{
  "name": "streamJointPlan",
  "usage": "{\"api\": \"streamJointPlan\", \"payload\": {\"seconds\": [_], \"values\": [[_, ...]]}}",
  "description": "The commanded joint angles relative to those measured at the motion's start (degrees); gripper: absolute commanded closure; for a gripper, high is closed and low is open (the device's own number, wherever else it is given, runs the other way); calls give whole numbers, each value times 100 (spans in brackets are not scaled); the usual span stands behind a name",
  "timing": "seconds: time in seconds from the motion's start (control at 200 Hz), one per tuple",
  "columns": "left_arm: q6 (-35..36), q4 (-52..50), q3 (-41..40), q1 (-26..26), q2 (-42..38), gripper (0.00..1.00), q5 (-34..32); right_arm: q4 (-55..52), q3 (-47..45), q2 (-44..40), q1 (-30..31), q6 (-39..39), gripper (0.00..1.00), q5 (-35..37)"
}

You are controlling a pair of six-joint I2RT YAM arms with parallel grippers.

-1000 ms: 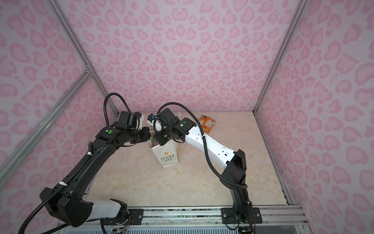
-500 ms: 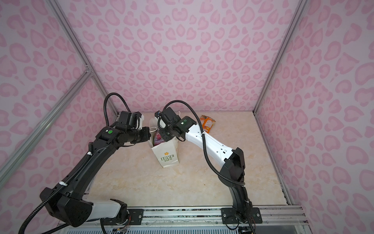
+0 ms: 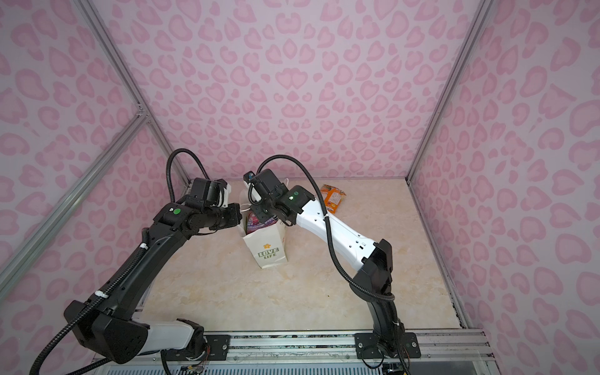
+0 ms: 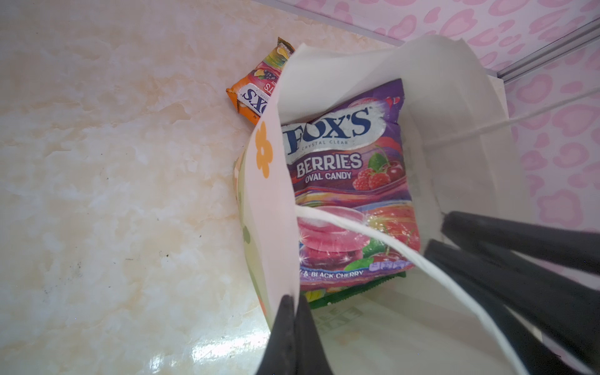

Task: Place the snacks into the paper bag
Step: Press the snack against the paper bag.

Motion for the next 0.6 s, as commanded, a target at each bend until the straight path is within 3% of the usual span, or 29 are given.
{"api": "streamJointPlan", "payload": {"seconds": [0.0, 0.41, 0.595], "values": [[26, -27, 16, 5, -7, 97, -3, -153, 232, 293, -73, 124, 83, -172], [27, -28, 24, -1, -35, 97, 7, -916, 805, 1195, -367, 528, 79, 69], [27, -28, 24, 6, -8, 96, 8, -1026, 1111, 1275, -355, 620, 77, -159]]}}
